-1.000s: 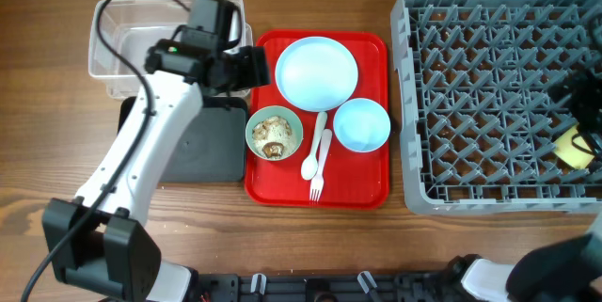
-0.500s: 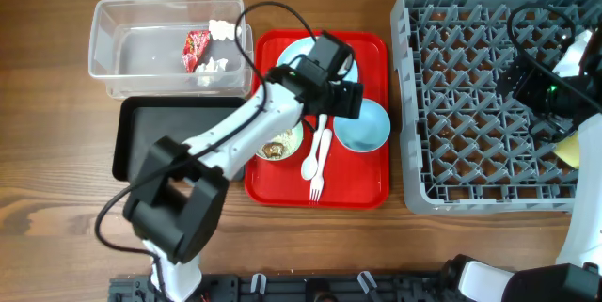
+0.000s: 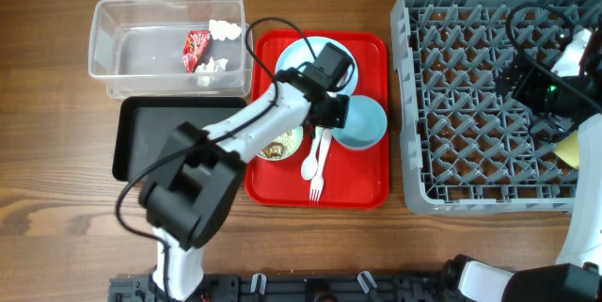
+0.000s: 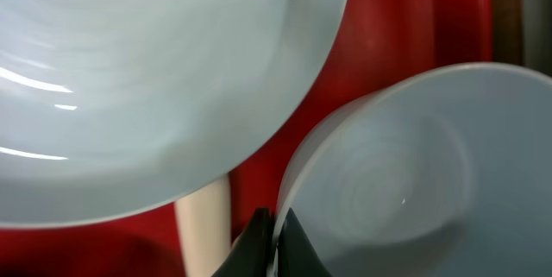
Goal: Sort waste into correct bins and load items into the dishwasher rack
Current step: 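Grasp the light-blue bowl with the left gripper and pass it to the right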
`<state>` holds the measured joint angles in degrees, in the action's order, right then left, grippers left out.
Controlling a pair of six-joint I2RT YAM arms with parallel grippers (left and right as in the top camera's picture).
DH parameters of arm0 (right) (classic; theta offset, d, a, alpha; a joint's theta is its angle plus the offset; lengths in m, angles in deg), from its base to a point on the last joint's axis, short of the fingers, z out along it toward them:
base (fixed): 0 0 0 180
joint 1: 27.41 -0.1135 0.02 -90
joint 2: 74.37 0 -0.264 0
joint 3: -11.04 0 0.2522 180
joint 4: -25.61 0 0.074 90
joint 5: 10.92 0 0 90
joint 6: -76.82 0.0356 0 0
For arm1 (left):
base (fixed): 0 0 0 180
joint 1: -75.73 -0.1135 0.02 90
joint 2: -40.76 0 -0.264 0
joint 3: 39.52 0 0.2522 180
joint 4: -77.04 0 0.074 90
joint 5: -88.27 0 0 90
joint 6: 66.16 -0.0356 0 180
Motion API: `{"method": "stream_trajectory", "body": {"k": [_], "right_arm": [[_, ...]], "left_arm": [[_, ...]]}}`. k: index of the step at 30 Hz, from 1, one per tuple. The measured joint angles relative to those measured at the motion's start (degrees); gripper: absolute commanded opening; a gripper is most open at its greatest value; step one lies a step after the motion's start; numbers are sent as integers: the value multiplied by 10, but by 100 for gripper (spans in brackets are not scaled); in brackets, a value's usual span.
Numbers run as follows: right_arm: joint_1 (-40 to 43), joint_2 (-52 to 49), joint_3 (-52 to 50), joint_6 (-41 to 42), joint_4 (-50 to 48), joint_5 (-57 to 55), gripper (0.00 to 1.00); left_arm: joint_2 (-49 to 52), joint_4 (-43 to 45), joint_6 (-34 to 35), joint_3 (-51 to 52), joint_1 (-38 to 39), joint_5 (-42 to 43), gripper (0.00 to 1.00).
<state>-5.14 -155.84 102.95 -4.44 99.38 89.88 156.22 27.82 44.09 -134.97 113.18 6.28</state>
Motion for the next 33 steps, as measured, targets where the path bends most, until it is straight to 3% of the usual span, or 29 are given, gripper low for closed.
{"method": "stream_trajectory", "body": {"k": [6,12,15,18,21,25,33], "right_arm": [[-29,0,0,-71,-5,116,93],[-181,-1,0,-101,-20,151,87],[-250,-13,0,-64,-37,114,80],[-301,-45,0,-17,-44,69,65],[-317,-77,0,28,-57,45,39],[-323,-111,0,67,-72,37,22],[-329,-121,0,82,-91,37,18]], "left_arm": [[-103,14,0,1,-45,0,4],[-121,21,2,1,-46,0,4],[-121,21,7,1,-45,0,4],[-121,21,9,1,-45,0,4],[-121,21,15,1,-45,0,4],[-121,21,18,1,-45,0,4],[-121,21,26,1,-43,0,4]]}}
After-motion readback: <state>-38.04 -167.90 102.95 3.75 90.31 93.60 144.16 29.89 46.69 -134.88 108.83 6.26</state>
